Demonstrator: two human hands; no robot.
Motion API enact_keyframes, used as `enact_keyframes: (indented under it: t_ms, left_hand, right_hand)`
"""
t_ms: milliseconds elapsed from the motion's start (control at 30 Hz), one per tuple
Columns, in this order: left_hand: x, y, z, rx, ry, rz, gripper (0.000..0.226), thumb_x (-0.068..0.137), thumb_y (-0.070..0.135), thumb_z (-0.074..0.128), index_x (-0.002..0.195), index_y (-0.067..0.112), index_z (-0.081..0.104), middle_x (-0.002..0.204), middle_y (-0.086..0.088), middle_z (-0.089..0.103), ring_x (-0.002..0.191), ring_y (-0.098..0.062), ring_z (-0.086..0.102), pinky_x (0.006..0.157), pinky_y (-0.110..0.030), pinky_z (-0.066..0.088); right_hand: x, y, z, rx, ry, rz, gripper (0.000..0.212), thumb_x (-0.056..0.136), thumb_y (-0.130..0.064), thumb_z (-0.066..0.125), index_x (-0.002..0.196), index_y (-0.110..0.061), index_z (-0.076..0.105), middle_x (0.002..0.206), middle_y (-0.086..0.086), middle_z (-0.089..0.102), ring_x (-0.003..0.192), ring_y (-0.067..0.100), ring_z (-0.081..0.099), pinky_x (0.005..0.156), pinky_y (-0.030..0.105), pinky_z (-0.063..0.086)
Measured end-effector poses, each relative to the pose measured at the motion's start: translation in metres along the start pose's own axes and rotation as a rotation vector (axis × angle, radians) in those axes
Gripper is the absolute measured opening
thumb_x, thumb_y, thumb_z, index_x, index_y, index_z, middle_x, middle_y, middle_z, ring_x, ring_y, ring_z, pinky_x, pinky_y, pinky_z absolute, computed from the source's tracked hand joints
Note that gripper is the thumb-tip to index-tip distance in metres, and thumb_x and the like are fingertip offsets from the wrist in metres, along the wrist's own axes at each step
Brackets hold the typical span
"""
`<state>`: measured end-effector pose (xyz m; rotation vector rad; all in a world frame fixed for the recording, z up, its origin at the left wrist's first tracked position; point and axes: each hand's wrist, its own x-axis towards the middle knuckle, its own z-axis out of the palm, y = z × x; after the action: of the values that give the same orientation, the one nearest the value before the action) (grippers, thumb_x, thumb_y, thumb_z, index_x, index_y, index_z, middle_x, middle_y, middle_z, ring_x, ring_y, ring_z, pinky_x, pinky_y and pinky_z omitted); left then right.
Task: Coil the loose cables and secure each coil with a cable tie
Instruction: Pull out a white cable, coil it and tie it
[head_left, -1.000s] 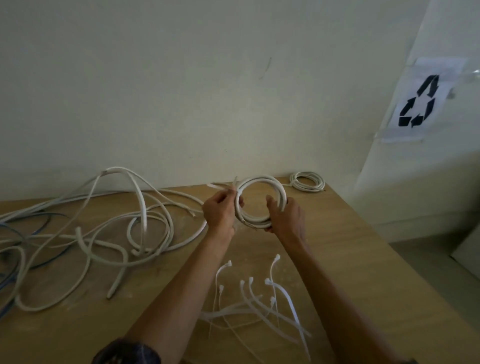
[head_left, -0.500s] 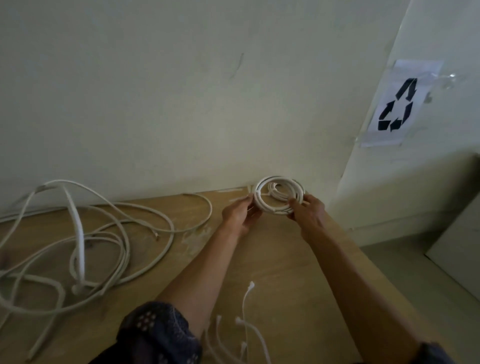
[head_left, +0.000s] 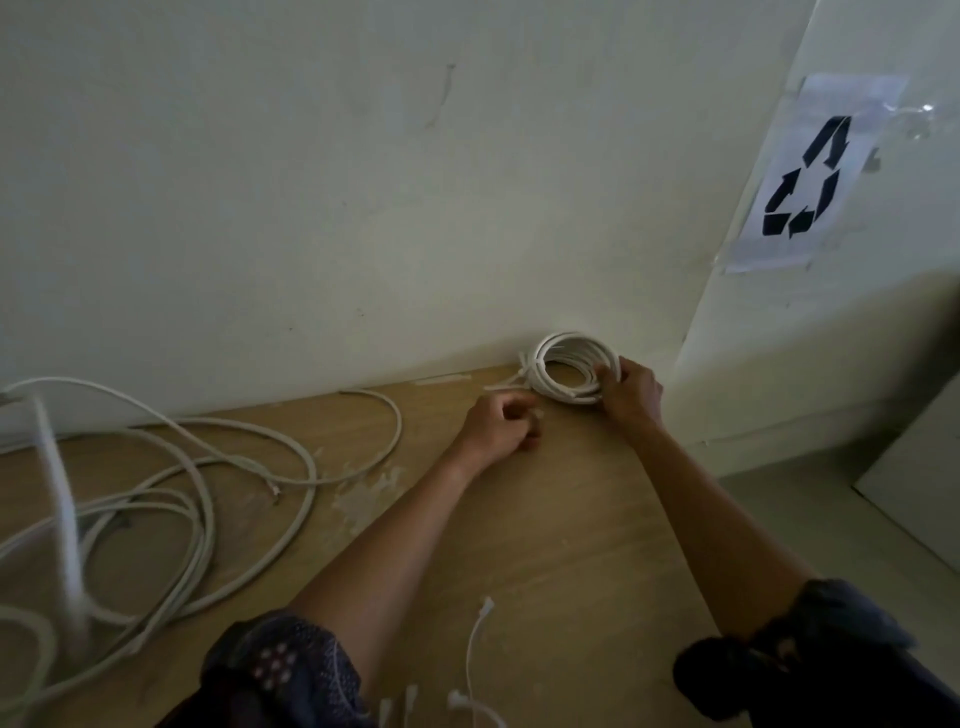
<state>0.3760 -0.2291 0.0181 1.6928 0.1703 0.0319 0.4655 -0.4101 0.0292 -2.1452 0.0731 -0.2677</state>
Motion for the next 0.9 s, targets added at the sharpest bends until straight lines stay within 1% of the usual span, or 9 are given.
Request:
enact_keyframes:
  t_ms: [133, 233, 300, 400, 533, 633, 767, 833, 900]
  left_hand:
    - [-0.014, -0.001, -0.012, 0.138, -0.046, 0.035, 0.025, 0.094, 0.014, 0.07, 0.118, 0.008, 0.067, 0.098, -0.011, 0.073, 0.09, -0.029, 0.074, 0.091, -0.047, 0.059]
    - [-0.034, 0.003, -0.026, 0.204, -0.062, 0.044, 0.024, 0.095, 0.012, 0.068, 0.119, 0.007, 0.068, 0.1, -0.012, 0.073, 0.088, -0.028, 0.072, 0.092, -0.047, 0.059]
    - [-0.053, 0.007, -0.037, 0.27, -0.073, 0.07, 0.022, 0.095, 0.015, 0.069, 0.116, 0.009, 0.069, 0.096, -0.01, 0.073, 0.081, -0.023, 0.071, 0.089, -0.044, 0.06]
    - [-0.089, 0.015, -0.058, 0.393, -0.106, 0.123, 0.021, 0.096, 0.022, 0.07, 0.114, 0.011, 0.07, 0.088, -0.006, 0.072, 0.072, -0.021, 0.068, 0.078, -0.04, 0.061]
    - [-0.152, 0.026, -0.092, 0.451, -0.082, 0.187, 0.024, 0.095, 0.026, 0.07, 0.116, 0.013, 0.071, 0.086, -0.003, 0.073, 0.072, -0.02, 0.07, 0.071, -0.038, 0.061]
    - [-0.207, 0.031, -0.128, 0.47, 0.032, 0.28, 0.022, 0.096, 0.022, 0.069, 0.116, 0.013, 0.073, 0.089, -0.005, 0.076, 0.076, -0.016, 0.072, 0.071, -0.032, 0.059]
    - [-0.275, 0.032, -0.178, 0.476, 0.273, 0.43, 0.014, 0.096, 0.016, 0.068, 0.104, 0.009, 0.076, 0.084, -0.002, 0.077, 0.067, -0.011, 0.071, 0.065, -0.028, 0.057]
    - [-0.3, 0.027, -0.2, 0.498, 0.446, 0.49, 0.011, 0.095, 0.017, 0.068, 0.098, 0.012, 0.078, 0.08, 0.003, 0.076, 0.063, -0.006, 0.068, 0.063, -0.026, 0.056]
    - [-0.32, 0.019, -0.219, 0.507, 0.626, 0.55, 0.008, 0.095, 0.018, 0.069, 0.095, 0.016, 0.077, 0.077, 0.007, 0.074, 0.065, -0.006, 0.066, 0.061, -0.02, 0.05]
  right_hand:
    - [-0.014, -0.006, -0.008, 0.063, 0.035, 0.107, 0.058, 0.104, -0.048, 0.045, 0.122, 0.005, 0.061, 0.123, 0.027, 0.063, 0.122, 0.041, 0.055, 0.098, 0.041, 0.043]
    - [-0.042, -0.014, -0.009, 0.083, 0.148, 0.131, 0.061, 0.104, -0.047, 0.046, 0.142, 0.001, 0.048, 0.143, 0.023, 0.05, 0.133, 0.038, 0.045, 0.108, 0.042, 0.036]
    - [-0.068, -0.02, -0.004, 0.046, 0.254, 0.023, 0.056, 0.102, -0.041, 0.051, 0.144, -0.003, 0.046, 0.143, 0.021, 0.045, 0.132, 0.038, 0.041, 0.108, 0.045, 0.035]
    - [-0.109, -0.044, 0.011, 0.033, 0.322, -0.171, 0.039, 0.098, -0.031, 0.059, 0.128, -0.006, 0.059, 0.129, 0.019, 0.056, 0.122, 0.038, 0.048, 0.103, 0.044, 0.036]
    - [-0.164, -0.086, 0.04, 0.152, 0.089, -0.374, 0.017, 0.096, -0.02, 0.06, 0.101, -0.006, 0.069, 0.1, 0.013, 0.067, 0.097, 0.033, 0.061, 0.09, 0.041, 0.045]
    - [-0.21, -0.123, 0.06, 0.237, -0.191, -0.381, 0.018, 0.098, -0.021, 0.06, 0.093, -0.008, 0.072, 0.086, 0.005, 0.072, 0.081, 0.02, 0.066, 0.074, 0.036, 0.052]
    - [-0.272, -0.172, 0.083, 0.325, -0.588, -0.397, 0.024, 0.1, -0.021, 0.055, 0.096, -0.007, 0.075, 0.078, 0.001, 0.071, 0.069, 0.009, 0.064, 0.065, 0.027, 0.05]
    - [-0.298, -0.196, 0.094, 0.336, -0.728, -0.4, 0.031, 0.103, -0.026, 0.052, 0.095, -0.006, 0.074, 0.076, 0.007, 0.071, 0.066, 0.01, 0.064, 0.061, 0.027, 0.051]
    - [-0.32, -0.219, 0.105, 0.32, -0.852, -0.403, 0.04, 0.104, -0.036, 0.051, 0.098, -0.004, 0.074, 0.083, 0.015, 0.073, 0.069, 0.013, 0.067, 0.06, 0.027, 0.053]
